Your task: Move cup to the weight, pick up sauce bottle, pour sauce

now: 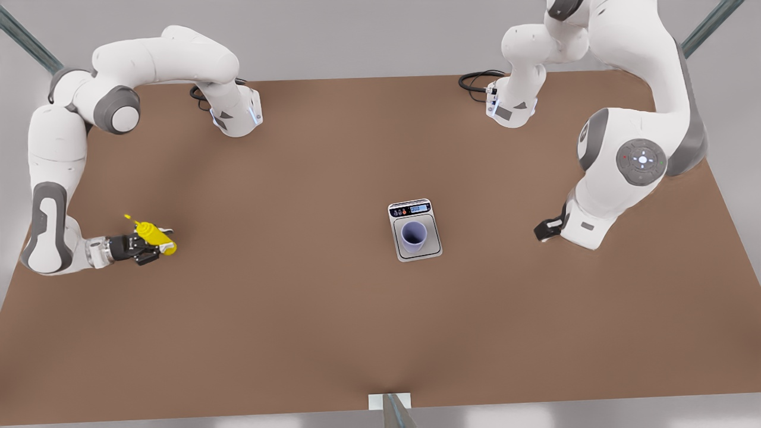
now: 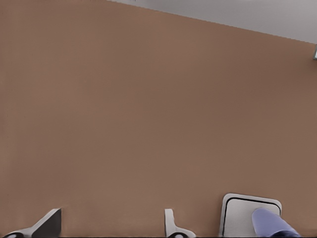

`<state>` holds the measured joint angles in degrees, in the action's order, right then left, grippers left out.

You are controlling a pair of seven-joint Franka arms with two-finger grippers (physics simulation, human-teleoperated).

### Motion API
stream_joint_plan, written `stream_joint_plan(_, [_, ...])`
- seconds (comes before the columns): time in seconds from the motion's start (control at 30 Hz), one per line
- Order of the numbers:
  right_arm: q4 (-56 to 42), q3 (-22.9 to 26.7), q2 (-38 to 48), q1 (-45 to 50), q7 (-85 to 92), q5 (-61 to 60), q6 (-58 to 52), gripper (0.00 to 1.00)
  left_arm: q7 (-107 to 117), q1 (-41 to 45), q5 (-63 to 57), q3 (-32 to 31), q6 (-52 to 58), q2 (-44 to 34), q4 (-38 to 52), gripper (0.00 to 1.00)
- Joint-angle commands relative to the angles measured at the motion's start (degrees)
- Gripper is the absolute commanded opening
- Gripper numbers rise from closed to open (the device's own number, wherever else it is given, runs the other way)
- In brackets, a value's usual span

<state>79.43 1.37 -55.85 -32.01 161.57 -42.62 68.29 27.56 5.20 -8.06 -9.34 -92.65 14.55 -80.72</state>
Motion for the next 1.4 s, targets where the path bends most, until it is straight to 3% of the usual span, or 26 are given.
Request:
stream_joint_plan(0.0, [-0.1, -0.1, 0.1, 2.8, -8.6, -2.7, -0.2, 0.57, -29.1, 1.6, -1.3, 1.8, 6.0, -3.4, -1.5, 1.0])
stream_joint_plan(0.17, [0.2, 0.0, 4.4, 15.5, -16.6, -5.2, 1.5, 0.57, -29.1, 1.1, -1.3, 1.5, 10.7, -0.4, 1.4, 1.0])
stream_joint_plan(0.5, [-0.5, 1.4, 13.3, 37.9, -56.4, -4.7, 9.8, 0.57, -29.3, -1.4, 3.8, 1.7, 20.4, 0.4, 1.4, 1.0])
stream_joint_plan(0.67, [-1.6, 13.4, 15.1, 53.9, -68.6, -5.2, 12.1, 0.57, -29.1, -1.4, 3.8, 1.7, 21.5, 1.0, 1.3, 1.0])
stream_joint_plan(0.8, [-3.8, 16.3, 15.1, 60.0, -78.1, -5.3, 14.1, 0.57, -29.2, -1.7, 4.9, 1.8, 22.0, 0.9, 1.4, 1.0])
stream_joint_plan(1.2, [-6.3, 18.8, 14.0, 72.5, -107.2, -6.4, 25.8, 0.57, -29.5, -2.8, 5.4, 1.8, 22.9, 0.9, 1.4, 1.0])
stream_joint_plan(1.37, [-7.8, 30.3, 11.6, 82.7, -109.7, -5.5, 26.5, 0.57, -29.6, -3.1, 5.4, 1.8, 22.9, 1.3, 1.4, 1.0])
